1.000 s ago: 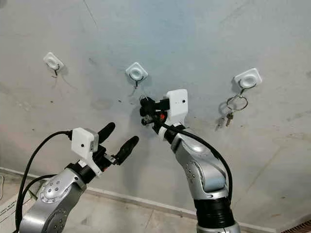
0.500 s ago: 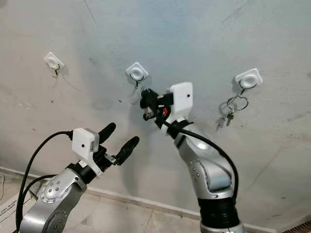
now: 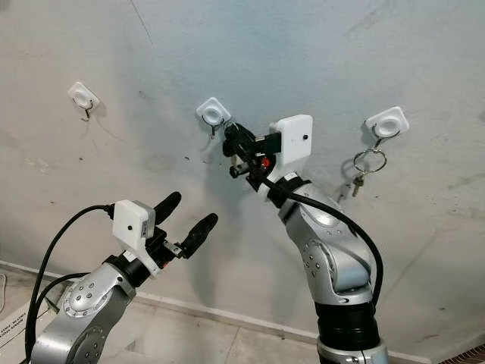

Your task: Hang keys on a hook

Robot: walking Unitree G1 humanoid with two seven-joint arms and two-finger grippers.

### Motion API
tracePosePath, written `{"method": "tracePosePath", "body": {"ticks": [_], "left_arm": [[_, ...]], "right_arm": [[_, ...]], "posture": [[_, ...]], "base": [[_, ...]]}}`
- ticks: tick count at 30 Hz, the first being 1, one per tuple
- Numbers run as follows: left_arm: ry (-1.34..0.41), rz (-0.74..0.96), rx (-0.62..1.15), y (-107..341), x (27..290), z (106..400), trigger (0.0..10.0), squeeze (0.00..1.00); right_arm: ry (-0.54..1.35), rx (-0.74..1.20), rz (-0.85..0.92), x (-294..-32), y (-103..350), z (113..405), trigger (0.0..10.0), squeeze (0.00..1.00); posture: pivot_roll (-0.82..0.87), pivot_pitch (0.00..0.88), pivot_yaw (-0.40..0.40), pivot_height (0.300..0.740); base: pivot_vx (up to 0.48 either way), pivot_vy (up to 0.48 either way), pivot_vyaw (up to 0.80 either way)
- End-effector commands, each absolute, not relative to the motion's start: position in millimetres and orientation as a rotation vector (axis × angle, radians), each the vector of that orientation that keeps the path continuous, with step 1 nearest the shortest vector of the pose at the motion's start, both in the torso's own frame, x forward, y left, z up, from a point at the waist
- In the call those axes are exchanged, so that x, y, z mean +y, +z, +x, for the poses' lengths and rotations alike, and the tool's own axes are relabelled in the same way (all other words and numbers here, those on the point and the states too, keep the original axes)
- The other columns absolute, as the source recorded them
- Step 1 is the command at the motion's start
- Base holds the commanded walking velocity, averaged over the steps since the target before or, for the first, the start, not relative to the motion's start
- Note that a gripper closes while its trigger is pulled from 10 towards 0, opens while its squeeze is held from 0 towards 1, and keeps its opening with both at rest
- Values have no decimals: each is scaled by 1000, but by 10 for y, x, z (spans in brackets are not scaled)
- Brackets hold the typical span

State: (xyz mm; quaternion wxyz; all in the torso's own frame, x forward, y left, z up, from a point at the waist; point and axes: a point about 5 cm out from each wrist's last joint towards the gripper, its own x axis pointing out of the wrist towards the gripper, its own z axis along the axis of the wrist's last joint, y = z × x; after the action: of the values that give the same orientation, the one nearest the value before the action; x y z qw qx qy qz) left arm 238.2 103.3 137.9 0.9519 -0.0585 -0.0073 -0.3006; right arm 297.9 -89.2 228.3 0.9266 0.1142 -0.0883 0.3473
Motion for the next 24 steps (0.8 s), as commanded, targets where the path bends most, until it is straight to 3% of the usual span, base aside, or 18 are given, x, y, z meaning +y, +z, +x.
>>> {"method": "tracePosePath", "body": {"ticks": [1,24], "left_arm": [[-612,-108,-13,1378,1048,2383,10000,0],[-614,-107,-13,1371,1039,2394,10000,0]], "right_arm": [[780,-218,248,-848,2383,2899,10000,0],[858,-142,256,-705,2248,2851,10000,0]], "posture": [[-60,0,62,740],[-56,0,59,740]], "base": [[0,0,0],[0,0,0]]}}
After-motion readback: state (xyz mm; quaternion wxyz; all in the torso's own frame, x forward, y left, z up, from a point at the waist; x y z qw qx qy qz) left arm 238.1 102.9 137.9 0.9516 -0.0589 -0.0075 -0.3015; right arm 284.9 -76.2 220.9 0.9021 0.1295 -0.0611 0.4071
